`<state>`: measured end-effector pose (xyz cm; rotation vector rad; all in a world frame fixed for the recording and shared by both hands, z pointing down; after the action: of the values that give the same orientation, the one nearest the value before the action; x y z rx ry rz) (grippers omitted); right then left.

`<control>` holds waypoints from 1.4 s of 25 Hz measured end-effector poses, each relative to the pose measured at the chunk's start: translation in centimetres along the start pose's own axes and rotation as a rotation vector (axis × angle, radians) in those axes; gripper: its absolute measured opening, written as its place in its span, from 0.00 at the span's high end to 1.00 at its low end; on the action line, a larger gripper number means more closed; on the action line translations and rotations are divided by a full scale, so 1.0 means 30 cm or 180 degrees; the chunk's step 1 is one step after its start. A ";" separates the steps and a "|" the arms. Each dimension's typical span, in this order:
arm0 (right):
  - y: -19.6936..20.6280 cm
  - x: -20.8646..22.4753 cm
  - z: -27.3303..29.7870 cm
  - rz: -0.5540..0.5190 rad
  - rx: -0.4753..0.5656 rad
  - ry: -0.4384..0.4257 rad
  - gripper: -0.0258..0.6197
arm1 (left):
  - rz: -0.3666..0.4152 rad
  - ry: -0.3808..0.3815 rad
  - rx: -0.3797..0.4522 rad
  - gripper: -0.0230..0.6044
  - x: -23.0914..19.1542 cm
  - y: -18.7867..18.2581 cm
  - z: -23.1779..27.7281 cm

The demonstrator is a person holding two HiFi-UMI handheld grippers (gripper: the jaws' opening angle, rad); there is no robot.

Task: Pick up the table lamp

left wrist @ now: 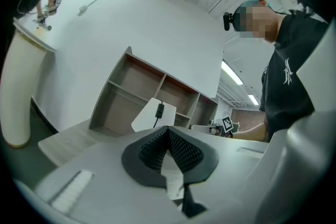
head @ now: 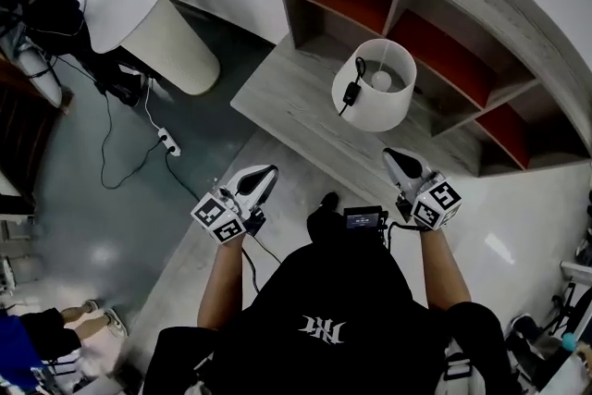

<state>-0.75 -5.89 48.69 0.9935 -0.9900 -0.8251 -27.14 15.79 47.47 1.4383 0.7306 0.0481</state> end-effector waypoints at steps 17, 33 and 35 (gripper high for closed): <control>-0.005 0.276 0.079 0.0691 0.0252 0.0389 0.96 | -0.0101 0.0582 -0.0521 0.96 -0.295 -0.123 0.334; 0.065 0.309 -0.083 0.1945 0.0434 0.0395 0.96 | -0.0383 0.1000 -0.0850 0.96 -0.405 -0.142 0.465; 0.066 0.309 -0.104 0.1975 0.0497 0.0467 0.96 | -0.0468 0.1087 -0.0865 0.96 -0.423 -0.139 0.487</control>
<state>5.51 -12.68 52.47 0.7934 -1.1593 -0.1604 -31.72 -3.45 48.47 1.1241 1.0653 0.2745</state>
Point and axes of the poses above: the fingertips, and each gripper's own axes: z forward along the fingers, x to its right, y out of its underside, the point moved 7 cm from there along -z, backward along the fingers, and after that the axes turned 10 degrees about y, right-handed, at the moved point
